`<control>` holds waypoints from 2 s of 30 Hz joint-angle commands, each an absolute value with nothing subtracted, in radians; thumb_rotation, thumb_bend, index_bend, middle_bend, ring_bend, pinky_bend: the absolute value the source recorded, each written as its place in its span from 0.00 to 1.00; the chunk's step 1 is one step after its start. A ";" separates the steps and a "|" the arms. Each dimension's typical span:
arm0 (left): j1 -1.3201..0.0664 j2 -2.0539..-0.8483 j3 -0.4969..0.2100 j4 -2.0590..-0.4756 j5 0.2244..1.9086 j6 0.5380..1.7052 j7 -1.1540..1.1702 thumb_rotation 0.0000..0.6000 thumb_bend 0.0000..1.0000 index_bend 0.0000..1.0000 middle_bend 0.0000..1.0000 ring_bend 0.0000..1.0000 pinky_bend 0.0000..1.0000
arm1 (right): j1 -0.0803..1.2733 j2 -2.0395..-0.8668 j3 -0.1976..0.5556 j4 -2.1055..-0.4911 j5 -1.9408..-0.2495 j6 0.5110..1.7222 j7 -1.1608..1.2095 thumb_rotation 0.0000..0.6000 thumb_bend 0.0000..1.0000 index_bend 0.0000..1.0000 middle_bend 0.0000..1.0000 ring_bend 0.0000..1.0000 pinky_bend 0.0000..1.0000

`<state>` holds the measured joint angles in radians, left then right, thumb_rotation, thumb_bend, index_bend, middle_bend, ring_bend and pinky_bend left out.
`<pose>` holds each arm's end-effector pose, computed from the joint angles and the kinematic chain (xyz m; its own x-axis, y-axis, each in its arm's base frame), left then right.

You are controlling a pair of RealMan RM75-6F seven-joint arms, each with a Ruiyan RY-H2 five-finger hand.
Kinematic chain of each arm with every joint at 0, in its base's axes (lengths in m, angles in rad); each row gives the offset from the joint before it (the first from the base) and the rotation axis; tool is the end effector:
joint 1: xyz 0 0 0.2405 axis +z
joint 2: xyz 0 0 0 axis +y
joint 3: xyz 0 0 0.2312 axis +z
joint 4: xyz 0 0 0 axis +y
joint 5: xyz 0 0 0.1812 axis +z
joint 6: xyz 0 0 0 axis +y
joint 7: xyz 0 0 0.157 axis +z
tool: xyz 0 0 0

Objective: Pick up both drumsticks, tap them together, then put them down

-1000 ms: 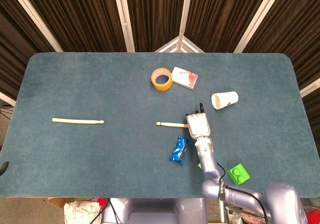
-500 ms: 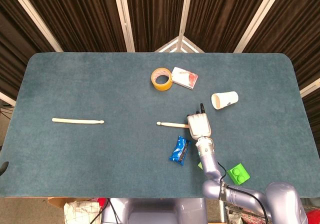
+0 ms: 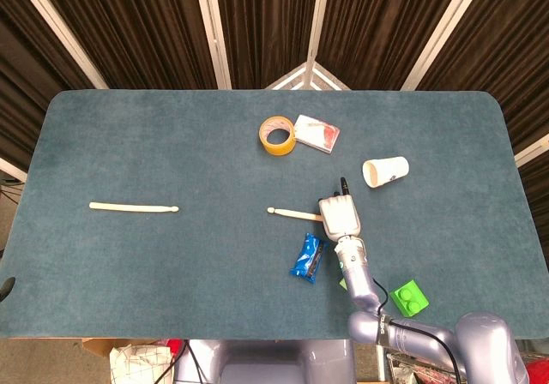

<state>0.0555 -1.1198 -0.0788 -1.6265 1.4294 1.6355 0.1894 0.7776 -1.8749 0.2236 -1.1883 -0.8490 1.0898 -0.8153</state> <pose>-0.2977 0.1519 0.2034 0.5606 -0.0831 0.8239 0.8186 0.2062 -0.5361 -0.1399 -0.3433 -0.0477 0.6652 -0.1927 0.7213 -0.7465 -0.1890 0.6380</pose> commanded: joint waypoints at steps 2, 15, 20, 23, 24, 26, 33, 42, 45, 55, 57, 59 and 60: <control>0.056 -1.121 -0.080 -1.626 1.429 1.638 0.190 1.00 0.30 0.08 0.00 0.00 0.01 | 0.777 -1.873 0.222 -1.188 -0.858 1.084 -0.806 1.00 0.44 0.65 0.61 0.39 0.00; 0.055 -1.120 -0.083 -1.619 1.446 1.652 0.174 1.00 0.30 0.08 0.00 0.00 0.01 | 0.752 -1.797 0.189 -1.236 -1.059 1.111 -0.623 1.00 0.46 0.67 0.63 0.41 0.00; 0.060 -1.115 -0.093 -1.620 1.450 1.675 0.154 1.00 0.30 0.09 0.03 0.00 0.01 | 0.731 -1.742 0.181 -1.280 -1.148 1.133 -0.503 1.00 0.46 0.67 0.63 0.41 0.00; 0.057 -1.111 -0.096 -1.614 1.460 1.680 0.154 1.00 0.30 0.10 0.05 0.00 0.01 | 0.714 -1.696 0.186 -1.325 -1.203 1.153 -0.400 1.00 0.46 0.67 0.63 0.41 0.00; 0.052 -1.106 -0.095 -1.610 1.466 1.676 0.156 1.00 0.30 0.10 0.06 0.00 0.01 | 0.707 -1.678 0.187 -1.342 -1.224 1.160 -0.358 1.00 0.46 0.67 0.63 0.41 0.00; 0.042 -1.091 -0.096 -1.602 1.469 1.659 0.154 1.00 0.30 0.11 0.07 0.00 0.01 | 0.689 -1.639 0.190 -1.378 -1.266 1.186 -0.276 1.00 0.46 0.67 0.63 0.41 0.00; -0.024 -1.012 -0.124 -1.585 1.396 1.516 0.157 1.00 0.30 0.11 0.07 0.00 0.01 | 0.638 -1.505 0.173 -1.450 -1.435 1.287 -0.043 1.00 0.46 0.67 0.63 0.41 0.00; -0.136 -0.981 -0.149 -1.504 1.329 1.311 0.118 1.00 0.30 0.11 0.08 0.00 0.01 | 0.599 -1.375 0.180 -1.478 -1.549 1.385 0.181 1.00 0.46 0.68 0.63 0.41 0.00; -0.182 -0.993 -0.164 -1.453 1.290 1.240 0.128 1.00 0.29 0.11 0.08 0.00 0.01 | 0.601 -1.345 0.195 -1.463 -1.547 1.381 0.215 1.00 0.46 0.68 0.63 0.41 0.00; -0.322 -1.068 -0.193 -1.267 1.200 1.062 0.205 1.00 0.28 0.12 0.10 0.00 0.01 | 0.597 -1.308 0.217 -1.415 -1.515 1.353 0.306 1.00 0.46 0.69 0.63 0.41 0.00; -0.341 -1.085 -0.196 -1.245 1.189 1.040 0.213 1.00 0.28 0.13 0.11 0.00 0.01 | 0.598 -1.304 0.222 -1.408 -1.512 1.349 0.308 1.00 0.46 0.69 0.63 0.41 0.00; -0.361 -1.108 -0.197 -1.214 1.178 1.022 0.229 1.00 0.28 0.14 0.13 0.00 0.02 | 0.601 -1.296 0.230 -1.405 -1.506 1.345 0.307 1.00 0.46 0.69 0.63 0.41 0.00; -0.369 -1.121 -0.197 -1.200 1.173 1.013 0.233 1.00 0.28 0.15 0.14 0.00 0.02 | 0.602 -1.292 0.235 -1.405 -1.501 1.341 0.307 1.00 0.46 0.69 0.63 0.41 0.00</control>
